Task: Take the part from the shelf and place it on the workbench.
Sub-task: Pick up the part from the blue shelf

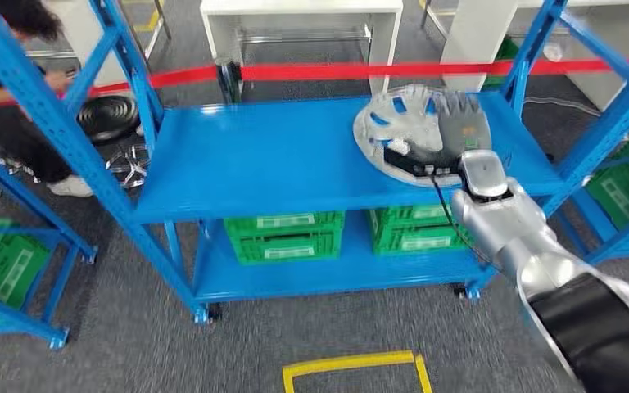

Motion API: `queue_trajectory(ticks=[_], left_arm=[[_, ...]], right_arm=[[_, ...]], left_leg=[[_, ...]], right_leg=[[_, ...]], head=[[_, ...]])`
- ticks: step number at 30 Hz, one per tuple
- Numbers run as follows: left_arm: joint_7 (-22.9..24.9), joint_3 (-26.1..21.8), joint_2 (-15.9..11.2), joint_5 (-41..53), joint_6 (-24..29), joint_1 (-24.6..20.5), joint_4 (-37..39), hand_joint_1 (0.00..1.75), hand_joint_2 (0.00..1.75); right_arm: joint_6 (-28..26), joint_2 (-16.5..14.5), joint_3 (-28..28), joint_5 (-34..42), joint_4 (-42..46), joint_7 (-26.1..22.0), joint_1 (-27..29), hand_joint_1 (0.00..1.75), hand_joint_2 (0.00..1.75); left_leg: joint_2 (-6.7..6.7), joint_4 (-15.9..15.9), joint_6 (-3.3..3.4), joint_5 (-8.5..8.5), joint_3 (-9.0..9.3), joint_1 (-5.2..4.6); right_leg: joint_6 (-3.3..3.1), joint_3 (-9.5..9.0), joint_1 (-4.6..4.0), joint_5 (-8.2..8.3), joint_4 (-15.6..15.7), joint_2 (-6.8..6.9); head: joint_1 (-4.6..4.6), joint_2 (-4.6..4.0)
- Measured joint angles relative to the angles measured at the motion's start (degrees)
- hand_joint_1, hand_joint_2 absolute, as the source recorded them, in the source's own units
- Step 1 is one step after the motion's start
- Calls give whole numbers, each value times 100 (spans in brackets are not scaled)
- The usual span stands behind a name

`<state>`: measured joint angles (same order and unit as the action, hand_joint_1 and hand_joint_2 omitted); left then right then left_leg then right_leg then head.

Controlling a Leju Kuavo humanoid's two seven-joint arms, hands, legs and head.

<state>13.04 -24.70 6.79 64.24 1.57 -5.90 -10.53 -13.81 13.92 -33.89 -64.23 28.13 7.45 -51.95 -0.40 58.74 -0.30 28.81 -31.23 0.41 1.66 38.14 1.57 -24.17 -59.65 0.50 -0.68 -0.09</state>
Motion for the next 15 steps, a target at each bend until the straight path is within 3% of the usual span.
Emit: queue_trajectory(ticks=[2,4,6,8,9,10,11,13,15], left_arm=[[-1,0,-2,7,-7,1,-1,0,0],[-2,0,-3,28,-13,-6,-4,0,0],[-7,0,-1,62,-28,-25,-5,0,0],[-13,0,3,86,-41,-27,-4,0,0],[-15,0,3,96,-42,-22,-3,0,0],[-16,0,3,104,-42,-16,-2,0,0],[-17,0,3,111,-42,-11,-2,0,0],[-19,0,-4,124,-42,-8,-3,0,0],[-20,0,-12,137,-42,-12,-3,0,0]], right_arm=[[70,2,25,100,-7,-76,31,0,0],[338,2,95,447,-7,-317,43,0,0],[796,1,279,990,-19,-650,66,0,0],[1099,-3,495,1321,-41,-838,120,0,0],[1152,-5,568,1368,-57,-866,146,0,0],[1176,-7,621,1382,-71,-874,162,0,0],[1188,-7,664,1388,-84,-876,170,0,0],[1199,-7,747,1404,-102,-876,170,0,0],[1206,-8,820,1421,-126,-876,170,0,0]], left_leg=[[4,34,-81,22,32,-3],[12,267,-130,-5,-60,6],[18,835,-164,85,-410,13],[18,1460,-175,350,-878,9],[18,1619,-163,439,-1051,3],[17,1614,-133,424,-1142,-10],[16,1407,-81,269,-1130,-32],[11,655,70,-276,-912,-113],[-3,133,184,-492,-712,-192]], right_leg=[[-134,-32,-18,-40,-22,-13],[-217,-115,-6,-75,-19,-36],[-274,-219,-11,-150,-13,-44],[-310,-309,-40,-239,-12,-48],[-322,-357,-61,-282,-12,-55],[-330,-411,-83,-326,-13,-62],[-337,-476,-106,-375,-12,-70],[-345,-605,-142,-470,-6,-75],[-316,-693,-156,-553,24,-85]], head=[[-5,0],[1,0],[12,0],[17,0],[17,0],[17,0],[16,0],[14,0],[9,0]])
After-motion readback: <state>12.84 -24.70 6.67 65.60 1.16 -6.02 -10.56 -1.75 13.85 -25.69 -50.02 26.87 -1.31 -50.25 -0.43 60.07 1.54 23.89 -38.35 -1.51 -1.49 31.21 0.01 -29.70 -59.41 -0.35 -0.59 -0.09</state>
